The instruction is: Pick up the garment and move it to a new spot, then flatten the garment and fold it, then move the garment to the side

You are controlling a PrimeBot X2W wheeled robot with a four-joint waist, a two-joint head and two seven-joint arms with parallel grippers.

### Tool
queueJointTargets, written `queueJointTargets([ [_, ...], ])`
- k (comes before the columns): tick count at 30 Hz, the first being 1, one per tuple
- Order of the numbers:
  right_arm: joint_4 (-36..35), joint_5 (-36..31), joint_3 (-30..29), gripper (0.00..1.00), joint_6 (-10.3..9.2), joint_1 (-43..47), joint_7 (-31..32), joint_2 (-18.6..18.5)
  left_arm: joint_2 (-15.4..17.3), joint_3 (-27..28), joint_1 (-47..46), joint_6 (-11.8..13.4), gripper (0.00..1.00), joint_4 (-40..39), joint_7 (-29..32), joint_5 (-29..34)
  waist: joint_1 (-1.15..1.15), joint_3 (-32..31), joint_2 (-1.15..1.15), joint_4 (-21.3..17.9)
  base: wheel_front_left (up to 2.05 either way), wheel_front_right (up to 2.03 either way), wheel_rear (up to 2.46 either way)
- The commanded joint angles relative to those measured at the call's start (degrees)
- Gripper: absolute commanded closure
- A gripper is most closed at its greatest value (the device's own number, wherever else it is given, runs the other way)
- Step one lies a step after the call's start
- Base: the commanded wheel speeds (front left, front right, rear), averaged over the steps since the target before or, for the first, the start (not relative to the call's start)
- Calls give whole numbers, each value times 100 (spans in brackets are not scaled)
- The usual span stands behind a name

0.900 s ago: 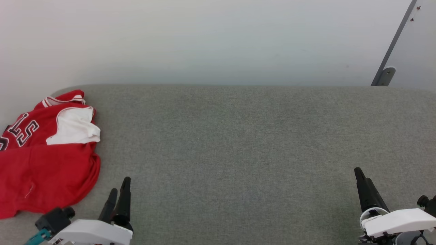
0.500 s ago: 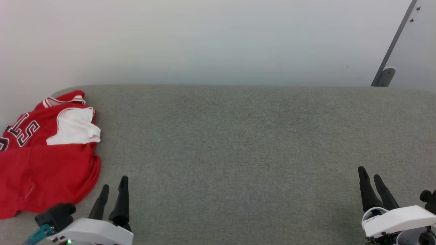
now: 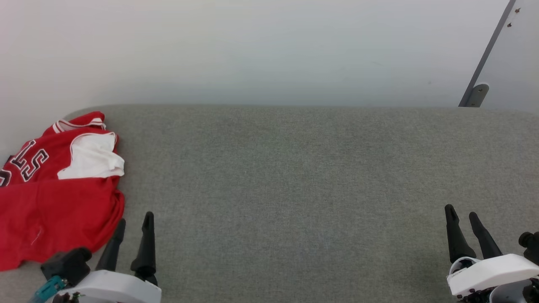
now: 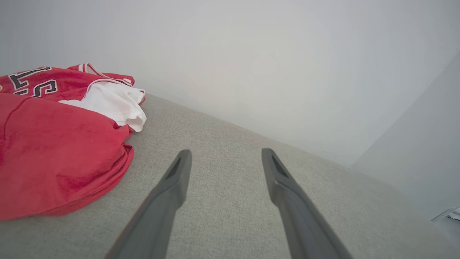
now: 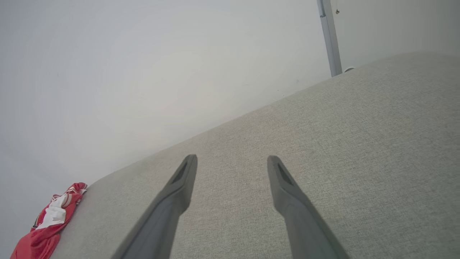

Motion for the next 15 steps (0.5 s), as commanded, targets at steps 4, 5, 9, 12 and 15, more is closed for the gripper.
queueJointTargets([
  [4,-111,-327,-33,0,-3,20,-64,3,16,49,-1,-99,0,-80,-98,373,0,-5,0,-7,0,0,0],
  [5,-120,-386,-38,0,-3,25,-64,6,11,52,4,-112,0,-82,-114,440,0,-5,0,-9,0,0,0],
  [9,-165,-601,-52,0,-3,58,-87,13,-8,67,25,-165,0,-97,-170,701,0,-9,0,-17,0,0,0],
  [12,-196,-764,-61,0,-4,83,-98,10,-20,75,33,-192,0,-115,-205,894,0,-11,0,-19,0,0,0],
  [15,-232,-914,-66,0,-4,106,-106,14,-27,86,46,-229,0,-134,-248,1070,0,-12,0,-21,0,0,0],
])
